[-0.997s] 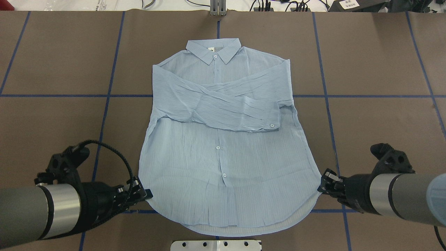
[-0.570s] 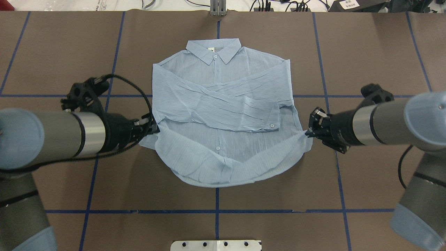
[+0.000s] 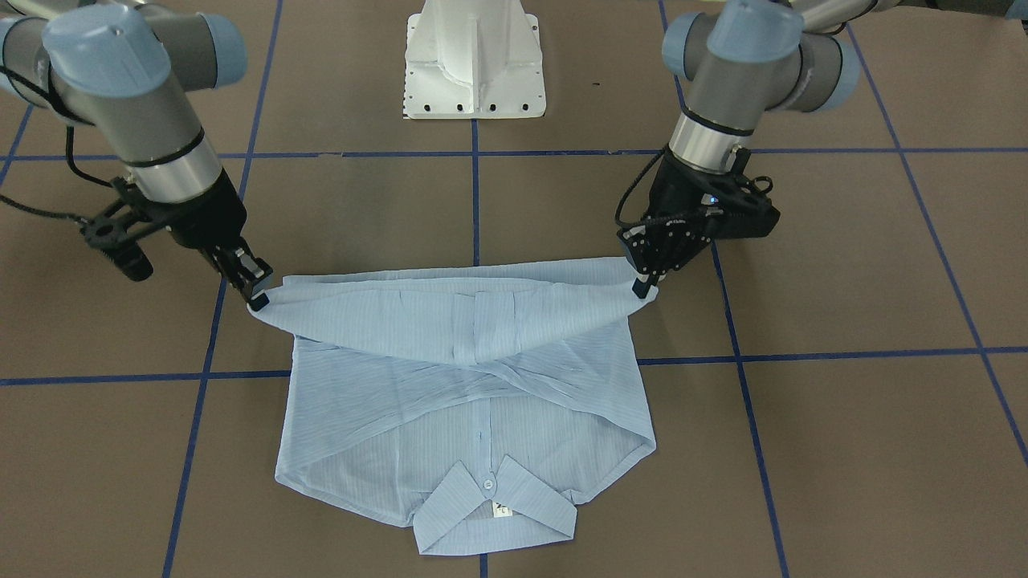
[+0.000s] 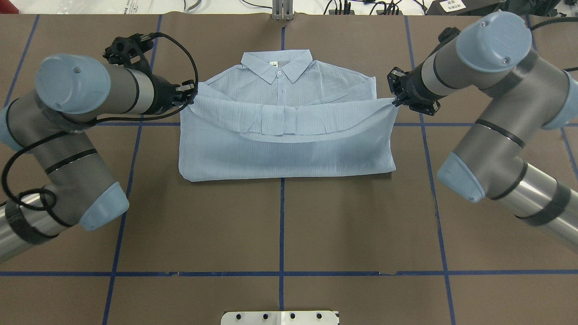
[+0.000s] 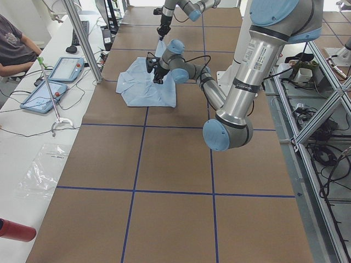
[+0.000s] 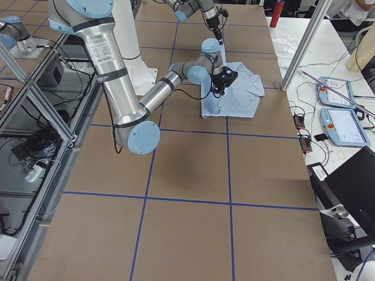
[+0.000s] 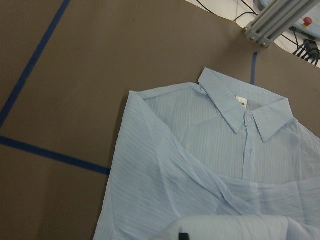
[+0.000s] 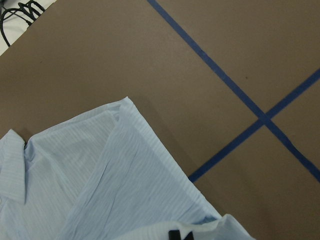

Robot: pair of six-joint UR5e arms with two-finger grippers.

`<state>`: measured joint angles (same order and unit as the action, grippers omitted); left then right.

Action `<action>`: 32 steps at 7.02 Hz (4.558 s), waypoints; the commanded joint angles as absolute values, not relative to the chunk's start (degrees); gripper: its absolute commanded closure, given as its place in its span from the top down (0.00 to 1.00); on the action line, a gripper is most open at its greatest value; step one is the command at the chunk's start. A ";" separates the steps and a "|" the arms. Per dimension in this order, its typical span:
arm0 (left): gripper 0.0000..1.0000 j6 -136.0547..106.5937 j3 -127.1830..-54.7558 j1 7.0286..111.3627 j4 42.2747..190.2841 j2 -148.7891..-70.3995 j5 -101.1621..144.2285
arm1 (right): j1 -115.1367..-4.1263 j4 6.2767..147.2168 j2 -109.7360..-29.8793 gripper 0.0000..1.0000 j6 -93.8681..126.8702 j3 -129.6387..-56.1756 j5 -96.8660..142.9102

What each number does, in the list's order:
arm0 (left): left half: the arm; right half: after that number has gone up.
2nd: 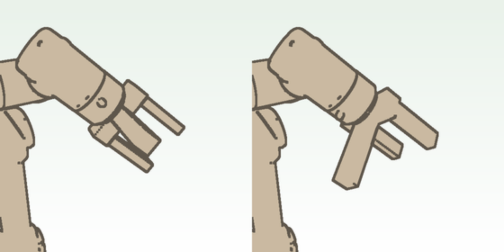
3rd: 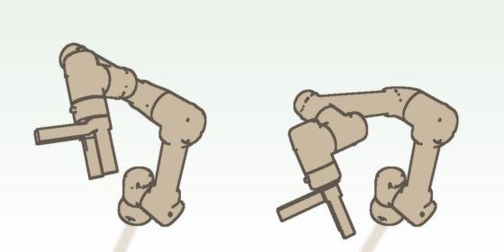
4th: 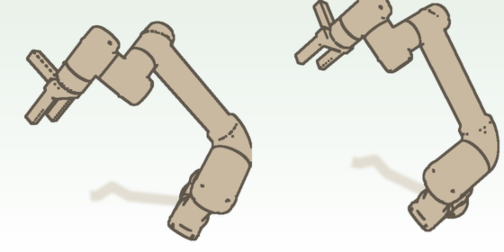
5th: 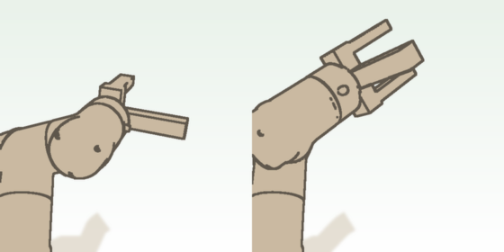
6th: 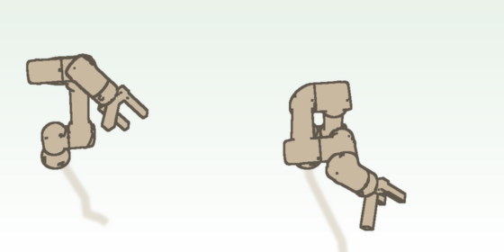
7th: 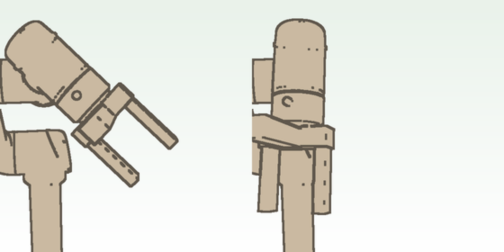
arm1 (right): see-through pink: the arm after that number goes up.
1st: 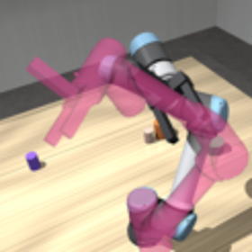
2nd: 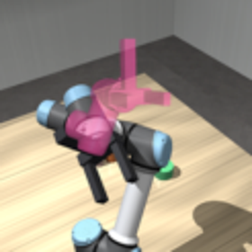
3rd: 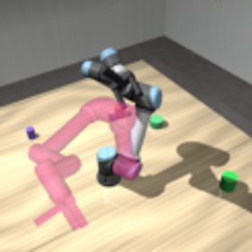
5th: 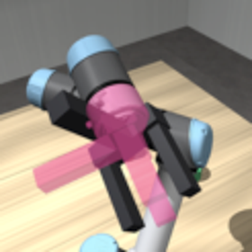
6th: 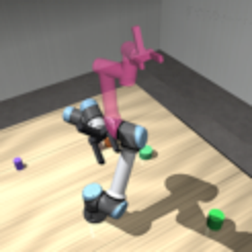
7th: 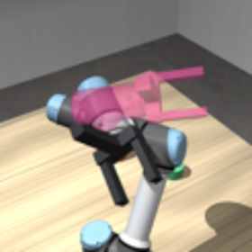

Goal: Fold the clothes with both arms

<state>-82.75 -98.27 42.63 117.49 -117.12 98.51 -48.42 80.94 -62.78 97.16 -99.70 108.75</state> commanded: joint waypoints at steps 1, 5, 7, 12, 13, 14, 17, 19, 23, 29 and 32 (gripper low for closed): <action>0.00 -82.35 -82.16 45.78 127.58 -123.89 98.35 | -49.83 80.07 -53.39 0.00 95.54 -84.69 107.33; 0.00 -80.87 -67.52 46.76 133.76 -130.25 94.84 | -49.75 70.69 -48.26 0.00 95.54 -69.29 103.72; 0.58 -79.03 -66.62 46.84 133.94 -130.78 94.83 | -48.96 68.47 -47.99 1.00 95.80 -68.29 102.06; 1.00 -74.63 -67.24 49.83 136.76 -130.25 95.54 | -40.29 68.03 -67.53 1.00 106.14 -94.60 102.31; 1.00 -74.62 -67.24 49.83 136.76 -130.25 95.45 | -37.30 68.03 -68.81 1.00 108.61 -95.96 98.74; 1.00 -74.62 -67.24 49.83 136.84 -130.17 95.45 | -35.18 68.03 -69.25 1.00 111.68 -95.98 96.79; 1.00 -74.62 -67.24 49.83 136.93 -129.82 95.36 | -34.63 68.12 -69.96 0.98 111.53 -95.01 96.77; 1.00 -74.62 -67.41 49.83 136.93 -129.81 95.36 | -34.63 68.12 -70.22 0.39 111.97 -95.10 96.77; 1.00 -74.62 -67.32 49.75 136.93 -129.73 95.27 | -34.72 68.12 -70.75 0.00 111.71 -95.97 97.64; 1.00 -75.15 -68.63 49.22 136.76 -129.64 95.27 | -28.07 72.91 -84.18 0.00 117.32 -121.15 105.18; 1.00 -75.15 -69.87 48.34 136.93 -127.80 95.36 | -18.21 80.94 -88.39 0.00 117.25 -128.92 114.82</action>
